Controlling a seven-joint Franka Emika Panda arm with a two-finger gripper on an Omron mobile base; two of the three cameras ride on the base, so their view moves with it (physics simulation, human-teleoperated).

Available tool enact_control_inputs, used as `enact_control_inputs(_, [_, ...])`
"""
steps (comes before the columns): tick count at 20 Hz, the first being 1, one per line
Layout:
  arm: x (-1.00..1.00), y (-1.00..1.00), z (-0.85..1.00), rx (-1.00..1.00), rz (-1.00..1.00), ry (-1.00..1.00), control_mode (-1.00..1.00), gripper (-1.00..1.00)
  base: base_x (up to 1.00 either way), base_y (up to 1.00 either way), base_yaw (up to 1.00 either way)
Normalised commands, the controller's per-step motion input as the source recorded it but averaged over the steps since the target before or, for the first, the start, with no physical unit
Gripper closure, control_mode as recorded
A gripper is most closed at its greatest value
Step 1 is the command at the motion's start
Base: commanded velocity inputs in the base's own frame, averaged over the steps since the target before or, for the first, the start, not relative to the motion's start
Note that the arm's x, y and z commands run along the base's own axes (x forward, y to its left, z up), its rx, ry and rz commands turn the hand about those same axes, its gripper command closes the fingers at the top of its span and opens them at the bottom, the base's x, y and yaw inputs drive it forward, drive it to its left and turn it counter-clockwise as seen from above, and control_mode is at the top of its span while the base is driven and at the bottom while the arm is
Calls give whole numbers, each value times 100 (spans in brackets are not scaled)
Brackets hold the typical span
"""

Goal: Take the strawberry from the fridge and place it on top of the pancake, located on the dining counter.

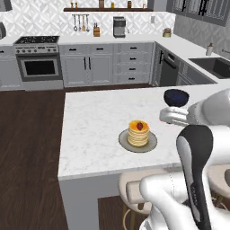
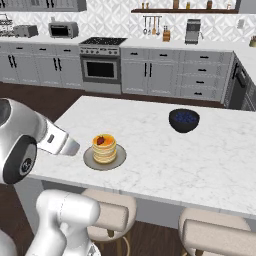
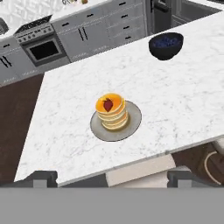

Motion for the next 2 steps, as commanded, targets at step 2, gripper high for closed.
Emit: enact_control_inputs(2, [-100, 7, 80, -1, 0, -13, -100, -100, 0, 0, 0])
